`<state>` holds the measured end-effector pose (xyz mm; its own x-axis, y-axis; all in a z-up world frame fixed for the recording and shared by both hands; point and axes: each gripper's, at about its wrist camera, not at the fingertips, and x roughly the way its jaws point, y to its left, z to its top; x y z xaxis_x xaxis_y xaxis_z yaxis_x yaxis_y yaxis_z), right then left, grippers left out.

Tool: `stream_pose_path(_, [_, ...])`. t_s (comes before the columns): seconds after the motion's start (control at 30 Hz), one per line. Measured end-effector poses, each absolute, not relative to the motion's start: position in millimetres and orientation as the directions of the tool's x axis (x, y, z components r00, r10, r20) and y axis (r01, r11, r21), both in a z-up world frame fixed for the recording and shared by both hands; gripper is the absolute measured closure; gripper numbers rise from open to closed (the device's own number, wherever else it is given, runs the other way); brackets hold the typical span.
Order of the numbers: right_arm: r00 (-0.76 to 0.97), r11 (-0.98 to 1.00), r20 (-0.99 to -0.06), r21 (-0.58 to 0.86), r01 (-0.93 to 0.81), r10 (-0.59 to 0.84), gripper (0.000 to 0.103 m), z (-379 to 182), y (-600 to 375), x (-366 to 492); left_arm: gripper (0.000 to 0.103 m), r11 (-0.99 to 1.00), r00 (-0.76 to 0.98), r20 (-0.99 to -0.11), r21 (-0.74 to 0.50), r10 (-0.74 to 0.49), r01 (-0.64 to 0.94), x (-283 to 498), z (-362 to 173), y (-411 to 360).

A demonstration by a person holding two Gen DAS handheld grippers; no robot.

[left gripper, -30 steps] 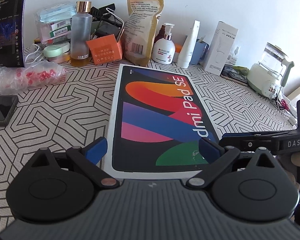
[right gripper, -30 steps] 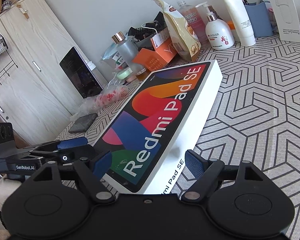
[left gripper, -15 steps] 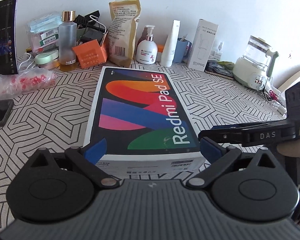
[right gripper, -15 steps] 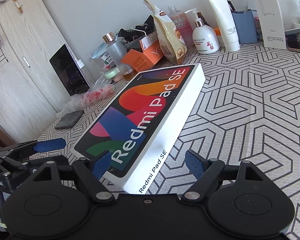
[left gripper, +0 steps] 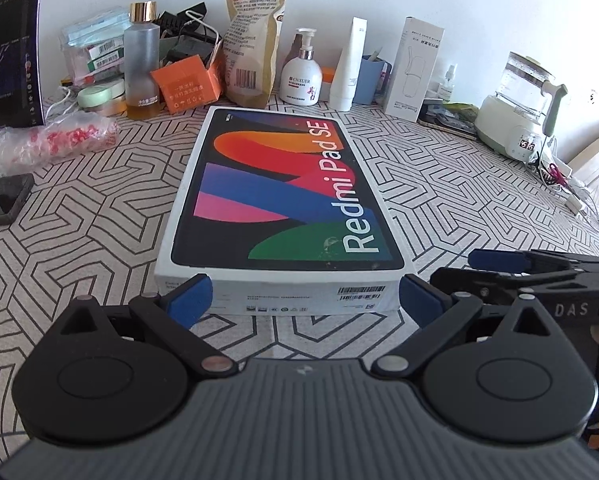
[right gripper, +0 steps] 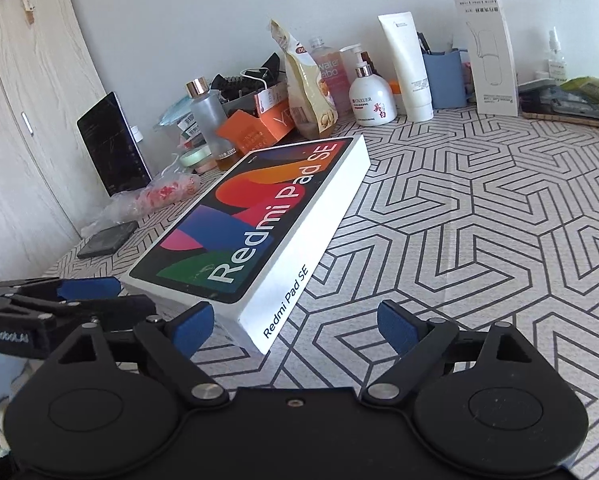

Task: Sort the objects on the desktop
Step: 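Open both tools and pull them back from the box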

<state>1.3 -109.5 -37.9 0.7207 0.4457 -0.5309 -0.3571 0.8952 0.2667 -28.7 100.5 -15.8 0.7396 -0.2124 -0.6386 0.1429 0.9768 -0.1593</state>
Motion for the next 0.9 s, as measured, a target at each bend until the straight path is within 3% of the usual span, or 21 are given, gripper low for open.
stream_pose_path(0.5, [0.749, 0.909, -0.517, 0.2, -0.365, 0.414, 0.01, -35, -102, -27, 0.0, 0.985, 0.71, -0.684, -0.136, -0.169, 0.103, -36, -22, 91])
stream_pose_path(0.63, [0.714, 0.876, -0.507, 0.276, -0.396, 0.483, 0.01, -37, -109, -24, 0.0, 0.987, 0.702, -0.694, -0.1, -0.159, 0.124, -36, -22, 85])
stream_pose_path(0.9, [0.725, 0.885, -0.507, 0.285, -0.369, 0.465, 0.01, -40, -115, -24, 0.0, 0.99, 0.71, -0.695, -0.023, -0.114, 0.137, -40, -25, 73])
